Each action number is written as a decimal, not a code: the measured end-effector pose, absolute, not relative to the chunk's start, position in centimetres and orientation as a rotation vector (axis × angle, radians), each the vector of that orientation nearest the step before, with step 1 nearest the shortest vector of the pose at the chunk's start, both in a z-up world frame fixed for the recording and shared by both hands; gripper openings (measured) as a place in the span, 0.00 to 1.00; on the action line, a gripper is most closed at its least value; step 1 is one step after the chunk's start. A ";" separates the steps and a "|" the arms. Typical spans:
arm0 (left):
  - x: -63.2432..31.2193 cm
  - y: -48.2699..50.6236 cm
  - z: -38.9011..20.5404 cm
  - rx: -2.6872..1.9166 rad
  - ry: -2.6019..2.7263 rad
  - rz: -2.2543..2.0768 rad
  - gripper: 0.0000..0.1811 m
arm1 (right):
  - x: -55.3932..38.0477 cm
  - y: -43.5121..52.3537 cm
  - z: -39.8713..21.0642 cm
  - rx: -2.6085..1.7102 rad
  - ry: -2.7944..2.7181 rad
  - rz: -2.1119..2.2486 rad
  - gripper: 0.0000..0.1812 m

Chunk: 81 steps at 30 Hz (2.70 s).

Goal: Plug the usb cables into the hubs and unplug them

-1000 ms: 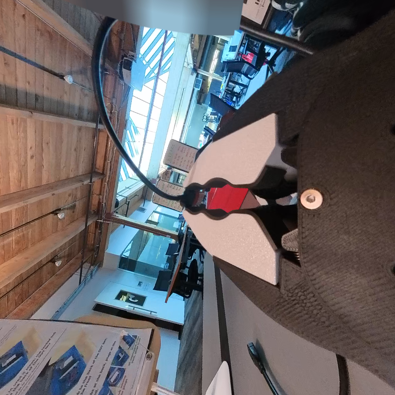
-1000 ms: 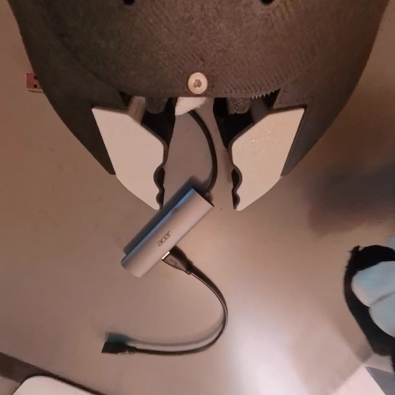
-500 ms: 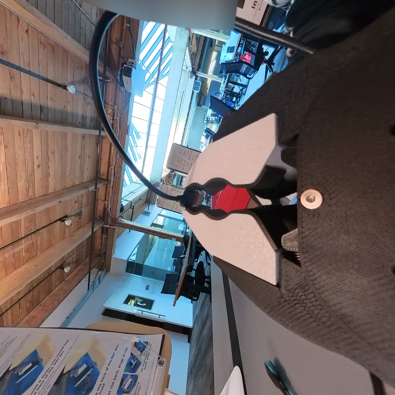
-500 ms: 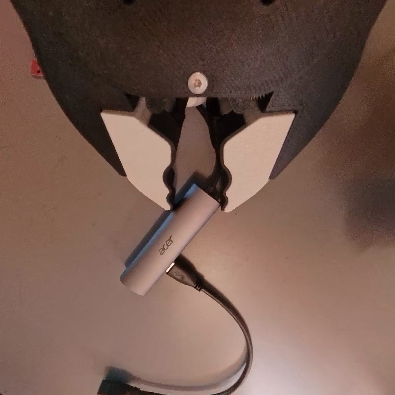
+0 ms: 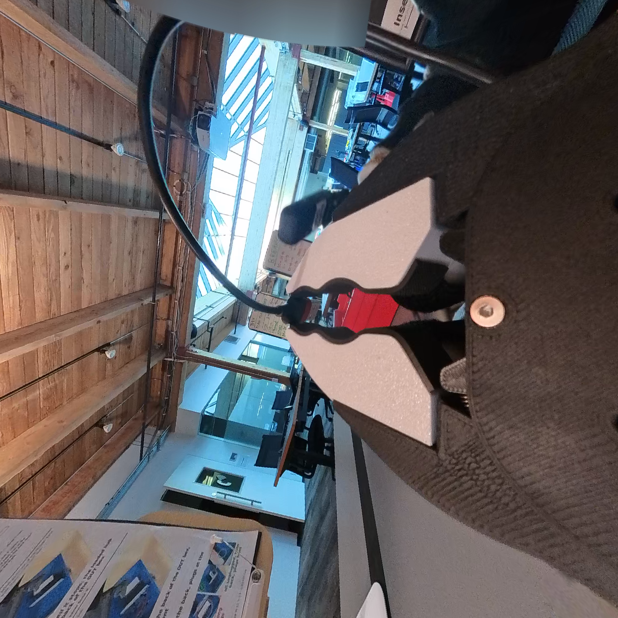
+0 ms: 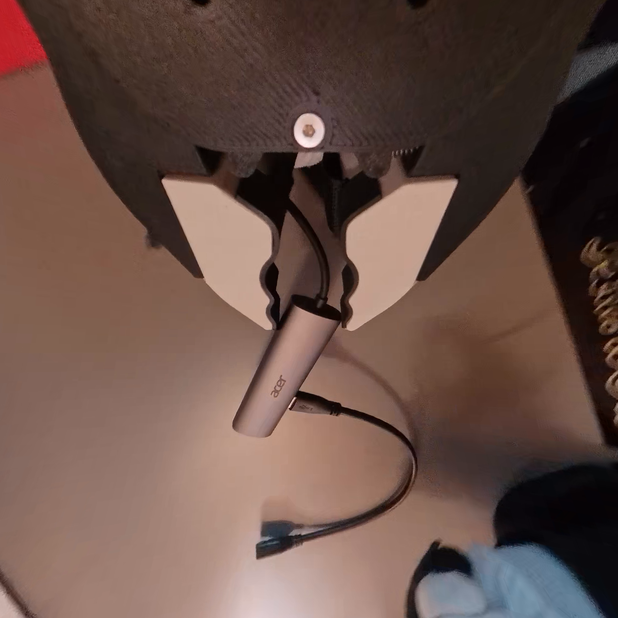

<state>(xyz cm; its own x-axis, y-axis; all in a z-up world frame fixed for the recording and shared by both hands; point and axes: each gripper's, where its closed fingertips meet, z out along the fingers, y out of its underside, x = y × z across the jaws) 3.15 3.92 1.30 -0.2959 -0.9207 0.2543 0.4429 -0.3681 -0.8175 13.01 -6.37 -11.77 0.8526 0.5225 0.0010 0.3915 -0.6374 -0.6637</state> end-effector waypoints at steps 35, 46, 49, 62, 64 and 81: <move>3.4 2.0 1.4 -0.889 0.857 -1.885 0.08 | 13.3 -16.8 -17.4 -2.827 -0.516 -0.023 0.18; 2.1 1.2 3.2 -0.765 0.863 -1.860 0.08 | 13.4 -7.3 -9.7 -2.191 -0.248 0.153 0.18; 1.1 1.2 4.2 -0.701 0.856 -1.767 0.08 | 13.5 -2.5 -9.2 -2.068 -0.192 0.249 0.18; 1.5 -0.2 3.8 -0.657 0.930 -1.640 0.08 | 20.4 1.9 -5.6 -1.551 0.343 0.587 0.18; 2.2 -0.2 3.1 -0.683 0.932 -1.626 0.08 | 18.3 2.1 -5.1 -1.512 0.325 0.658 0.18; 3.8 0.5 0.9 -0.626 1.033 -1.209 0.08 | 5.0 2.9 -5.3 -1.561 0.008 0.837 0.18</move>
<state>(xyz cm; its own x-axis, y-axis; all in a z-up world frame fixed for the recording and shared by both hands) 3.80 0.48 0.86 0.0154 -0.9526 -0.3038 0.4485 0.2781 -0.8494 4.99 2.86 -5.34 0.7319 0.4584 -0.5041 -0.4683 -0.1990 -0.8609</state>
